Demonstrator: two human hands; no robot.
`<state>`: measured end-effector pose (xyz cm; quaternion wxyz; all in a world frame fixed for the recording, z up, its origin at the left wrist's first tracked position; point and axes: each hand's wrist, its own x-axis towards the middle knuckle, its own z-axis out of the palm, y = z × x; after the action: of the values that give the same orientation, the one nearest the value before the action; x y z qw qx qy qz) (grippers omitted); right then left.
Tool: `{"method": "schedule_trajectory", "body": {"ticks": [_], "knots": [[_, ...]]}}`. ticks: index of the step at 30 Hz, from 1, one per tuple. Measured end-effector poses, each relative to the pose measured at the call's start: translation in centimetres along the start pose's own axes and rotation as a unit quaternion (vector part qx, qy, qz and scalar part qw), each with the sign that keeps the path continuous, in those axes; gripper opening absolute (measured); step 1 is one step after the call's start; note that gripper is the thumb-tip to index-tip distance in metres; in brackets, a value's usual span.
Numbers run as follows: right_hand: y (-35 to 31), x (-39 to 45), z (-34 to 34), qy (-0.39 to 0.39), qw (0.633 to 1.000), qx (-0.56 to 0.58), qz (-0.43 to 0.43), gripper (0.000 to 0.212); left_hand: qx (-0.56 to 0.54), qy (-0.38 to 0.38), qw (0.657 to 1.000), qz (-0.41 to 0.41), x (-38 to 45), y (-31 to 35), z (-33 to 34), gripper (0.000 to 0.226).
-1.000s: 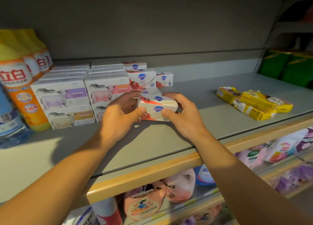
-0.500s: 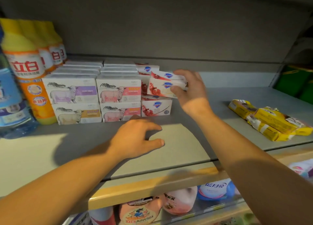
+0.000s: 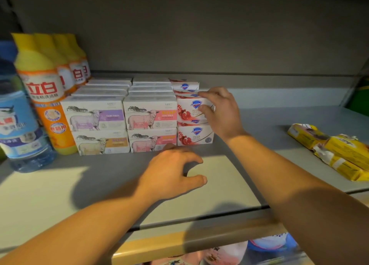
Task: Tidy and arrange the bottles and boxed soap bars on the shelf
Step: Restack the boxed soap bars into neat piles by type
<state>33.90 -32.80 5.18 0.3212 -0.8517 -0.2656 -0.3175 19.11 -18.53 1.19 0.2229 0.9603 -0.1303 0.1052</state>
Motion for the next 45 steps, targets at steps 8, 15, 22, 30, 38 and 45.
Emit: {"method": "schedule_trajectory", "body": {"ticks": [8, 15, 22, 30, 38, 45], "knots": [[1.5, 0.8, -0.8, 0.065, 0.991, 0.105, 0.057, 0.037, -0.025, 0.004, 0.999, -0.02, 0.0, 0.0, -0.1, 0.041], [9.0, 2.1, 0.3, 0.006, 0.982, -0.017, 0.19, 0.044, -0.22, 0.142, 0.956, -0.131, 1.2, -0.8, -0.7, 0.013], [12.4, 5.9, 4.7, -0.144, 0.971, -0.132, 0.136, 0.07, -0.24, 0.165, 0.946, -0.145, 1.8, -1.2, -0.5, 0.015], [14.2, 6.1, 5.9, -0.075, 0.976, -0.169, 0.112, 0.041, -0.235, 0.158, 0.946, -0.156, 1.9, -1.2, -0.4, 0.014], [12.3, 3.8, 1.0, -0.078, 0.977, -0.174, 0.093, 0.044, -0.242, 0.159, 0.943, -0.163, 1.9, -1.1, -0.5, 0.019], [8.2, -1.9, -6.9, -0.063, 0.981, -0.055, 0.177, 0.028, -0.258, 0.154, 0.944, -0.138, 1.5, -0.4, -0.8, 0.021]]}}
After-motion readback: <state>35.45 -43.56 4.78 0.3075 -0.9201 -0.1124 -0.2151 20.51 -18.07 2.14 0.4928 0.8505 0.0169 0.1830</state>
